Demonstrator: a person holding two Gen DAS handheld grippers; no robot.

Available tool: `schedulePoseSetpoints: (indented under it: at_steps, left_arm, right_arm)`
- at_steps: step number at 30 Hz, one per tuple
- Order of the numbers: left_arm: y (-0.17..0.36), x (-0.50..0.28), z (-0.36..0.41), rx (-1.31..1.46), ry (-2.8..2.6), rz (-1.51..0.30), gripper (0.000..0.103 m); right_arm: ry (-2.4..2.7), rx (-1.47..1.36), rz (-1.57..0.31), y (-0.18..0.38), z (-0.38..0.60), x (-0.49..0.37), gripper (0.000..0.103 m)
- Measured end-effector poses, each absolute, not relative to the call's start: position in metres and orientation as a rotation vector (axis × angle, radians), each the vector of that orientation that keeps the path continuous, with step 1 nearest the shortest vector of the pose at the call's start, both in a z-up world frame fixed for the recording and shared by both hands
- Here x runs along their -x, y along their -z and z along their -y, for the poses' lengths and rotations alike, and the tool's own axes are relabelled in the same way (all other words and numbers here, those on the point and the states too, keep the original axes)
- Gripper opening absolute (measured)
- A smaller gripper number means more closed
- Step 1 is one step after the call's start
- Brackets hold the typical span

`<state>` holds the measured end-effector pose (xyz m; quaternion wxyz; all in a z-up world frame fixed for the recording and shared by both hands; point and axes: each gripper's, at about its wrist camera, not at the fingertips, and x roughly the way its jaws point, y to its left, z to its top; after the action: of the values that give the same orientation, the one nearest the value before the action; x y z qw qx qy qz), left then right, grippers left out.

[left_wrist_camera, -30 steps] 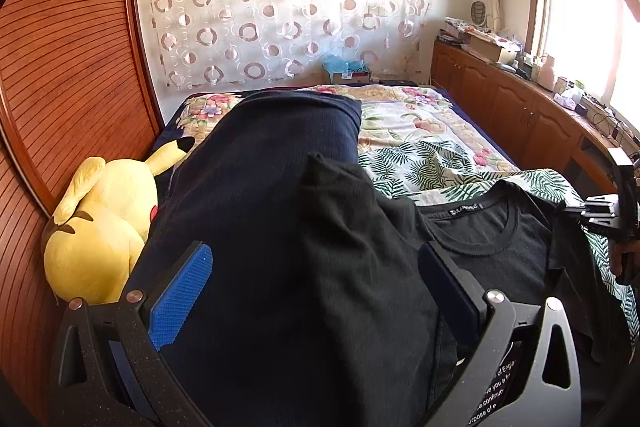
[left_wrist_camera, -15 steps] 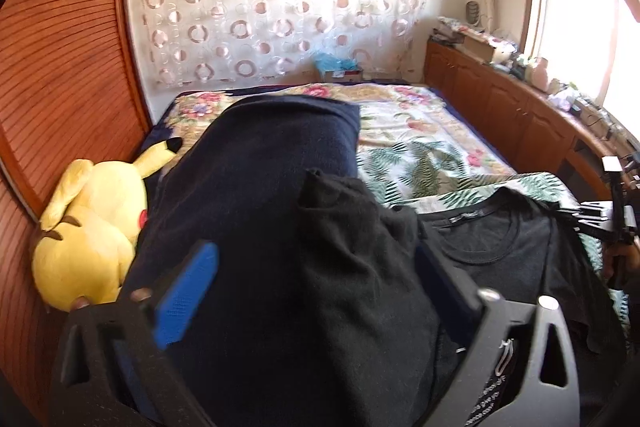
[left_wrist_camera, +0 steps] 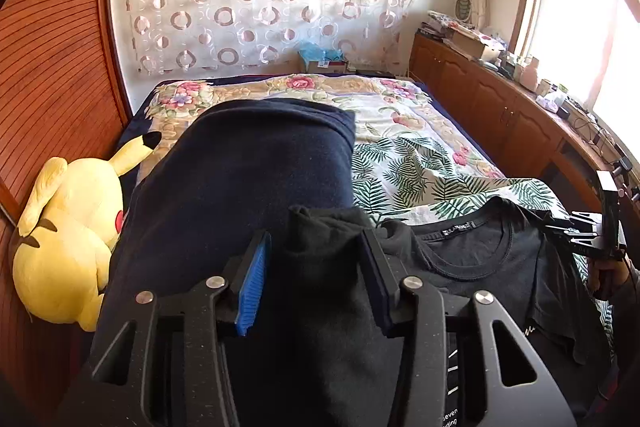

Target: Fold small clothes

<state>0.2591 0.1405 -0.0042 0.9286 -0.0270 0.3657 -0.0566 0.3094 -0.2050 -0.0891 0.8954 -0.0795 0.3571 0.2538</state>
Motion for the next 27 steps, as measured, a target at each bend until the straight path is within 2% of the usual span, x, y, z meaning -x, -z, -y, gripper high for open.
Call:
schedulePoseSetpoints:
  at_steps: [2, 3, 4, 6, 10, 11, 12, 13, 15, 27]
  left_arm:
    - [0.004, -0.259, -0.139, 0.052, 0.122, -0.748, 0.039]
    - [0.004, -0.258, -0.138, 0.051, 0.127, -0.749, 0.034]
    - [0.005, -0.257, -0.137, 0.049, 0.129, -0.75, 0.032]
    - [0.005, -0.256, -0.135, 0.045, 0.138, -0.75, 0.018]
    - [0.001, -0.249, -0.129, 0.029, 0.152, -0.739, 0.01]
    - [-0.001, -0.247, -0.127, 0.024, 0.157, -0.734, 0.009]
    - [-0.003, -0.243, -0.124, 0.02, 0.165, -0.725, 0.009]
    - [-0.004, -0.241, -0.122, 0.018, 0.168, -0.72, 0.008]
    - [-0.008, -0.235, -0.116, 0.018, 0.182, -0.705, 0.008]
    - [-0.019, -0.172, -0.091, 0.024, 0.242, -0.644, 0.007]
  right_arm:
    - [-0.522, 0.182, -0.737, 0.089, 0.202, -0.308, 0.041]
    - [-0.517, 0.191, -0.736, 0.089, 0.2, -0.308, 0.044]
    - [-0.511, 0.197, -0.735, 0.089, 0.198, -0.308, 0.045]
    - [-0.507, 0.19, -0.737, 0.089, 0.198, -0.31, 0.045]
    - [-0.51, 0.197, -0.733, 0.09, 0.2, -0.312, 0.044]
    - [-0.519, 0.197, -0.732, 0.09, 0.199, -0.312, 0.042]
    - [-0.53, 0.202, -0.73, 0.09, 0.198, -0.311, 0.034]
    - [-0.547, 0.207, -0.729, 0.09, 0.198, -0.31, 0.02]
    - [-0.556, 0.219, -0.726, 0.089, 0.195, -0.307, 0.011]
    - [-0.566, 0.174, -0.512, 0.042, 0.216, -0.228, 0.008]
